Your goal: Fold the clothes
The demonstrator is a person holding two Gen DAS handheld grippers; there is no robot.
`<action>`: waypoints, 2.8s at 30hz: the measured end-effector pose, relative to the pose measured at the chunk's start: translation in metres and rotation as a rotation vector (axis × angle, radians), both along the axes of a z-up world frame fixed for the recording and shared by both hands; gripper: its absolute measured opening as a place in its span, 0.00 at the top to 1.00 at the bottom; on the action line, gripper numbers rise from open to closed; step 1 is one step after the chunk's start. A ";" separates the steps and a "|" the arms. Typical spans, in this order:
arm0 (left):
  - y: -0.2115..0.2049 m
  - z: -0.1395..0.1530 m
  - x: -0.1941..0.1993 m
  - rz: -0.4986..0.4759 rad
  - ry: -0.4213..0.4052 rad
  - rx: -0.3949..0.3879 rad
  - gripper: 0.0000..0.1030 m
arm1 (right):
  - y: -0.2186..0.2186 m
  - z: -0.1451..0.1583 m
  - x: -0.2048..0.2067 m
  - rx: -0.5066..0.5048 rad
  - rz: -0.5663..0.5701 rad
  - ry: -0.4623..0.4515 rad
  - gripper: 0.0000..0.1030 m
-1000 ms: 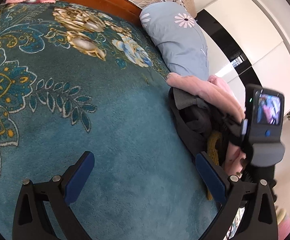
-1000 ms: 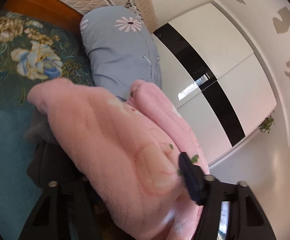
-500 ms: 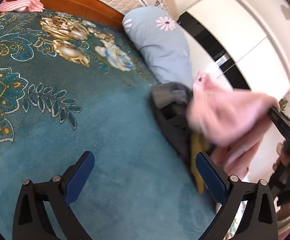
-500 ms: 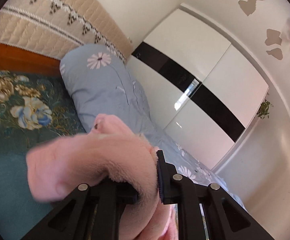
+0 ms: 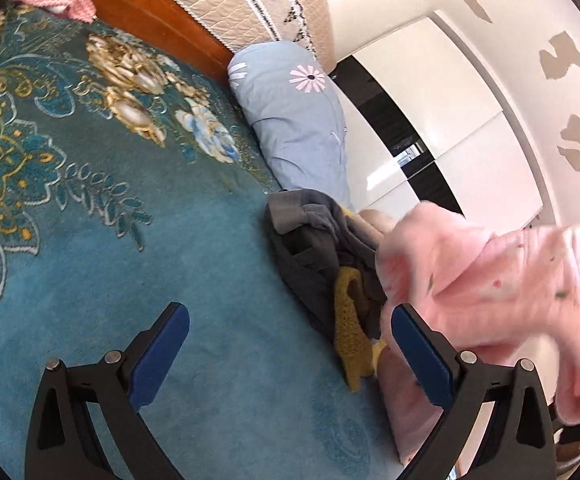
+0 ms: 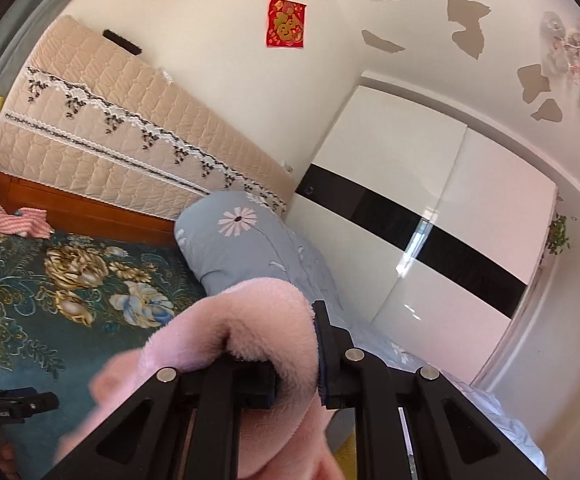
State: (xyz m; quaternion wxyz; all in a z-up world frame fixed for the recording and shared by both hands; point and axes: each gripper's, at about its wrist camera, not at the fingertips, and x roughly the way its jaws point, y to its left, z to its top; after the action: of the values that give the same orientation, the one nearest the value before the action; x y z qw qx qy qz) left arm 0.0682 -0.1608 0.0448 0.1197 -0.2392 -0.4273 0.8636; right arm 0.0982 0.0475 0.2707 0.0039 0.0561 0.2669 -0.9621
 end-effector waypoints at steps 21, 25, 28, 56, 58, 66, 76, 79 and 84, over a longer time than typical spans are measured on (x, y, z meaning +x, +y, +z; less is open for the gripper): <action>0.098 -0.012 -0.007 -0.423 -0.069 -0.252 0.02 | 0.143 -0.217 -0.053 0.035 -0.346 -0.573 0.86; 0.109 -0.013 -0.002 -0.452 -0.071 -0.284 0.02 | 0.171 -0.219 -0.038 -0.112 -0.315 -0.602 0.80; 0.115 -0.015 0.003 -0.464 -0.077 -0.281 0.02 | 0.180 -0.208 -0.016 -0.161 -0.283 -0.570 0.50; 0.177 -0.040 -0.005 -0.540 -0.262 -0.062 0.03 | 0.265 -0.209 0.018 -0.686 -0.239 -0.489 0.30; 0.185 -0.041 -0.003 -0.572 -0.281 -0.047 0.03 | 0.279 -0.219 0.013 -0.787 -0.253 -0.544 0.30; 0.205 -0.037 -0.011 -0.574 -0.263 -0.055 0.03 | 0.297 -0.235 0.009 -0.933 -0.268 -0.601 0.30; 0.200 -0.045 -0.022 -0.598 -0.207 -0.001 0.34 | 0.300 -0.232 0.011 -0.944 -0.263 -0.594 0.29; 0.188 -0.053 -0.024 -0.589 -0.251 0.033 0.70 | 0.298 -0.230 0.011 -0.930 -0.257 -0.590 0.29; 0.149 -0.049 -0.028 -0.484 -0.235 0.044 0.81 | 0.278 -0.224 0.011 -0.833 -0.199 -0.589 0.25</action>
State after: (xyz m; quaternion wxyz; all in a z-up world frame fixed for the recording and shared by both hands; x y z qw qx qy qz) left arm 0.0406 -0.0118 -0.0041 0.2775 -0.4302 -0.3873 0.7667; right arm 0.1097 0.3250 0.0467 0.0092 0.3435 -0.1576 -0.9258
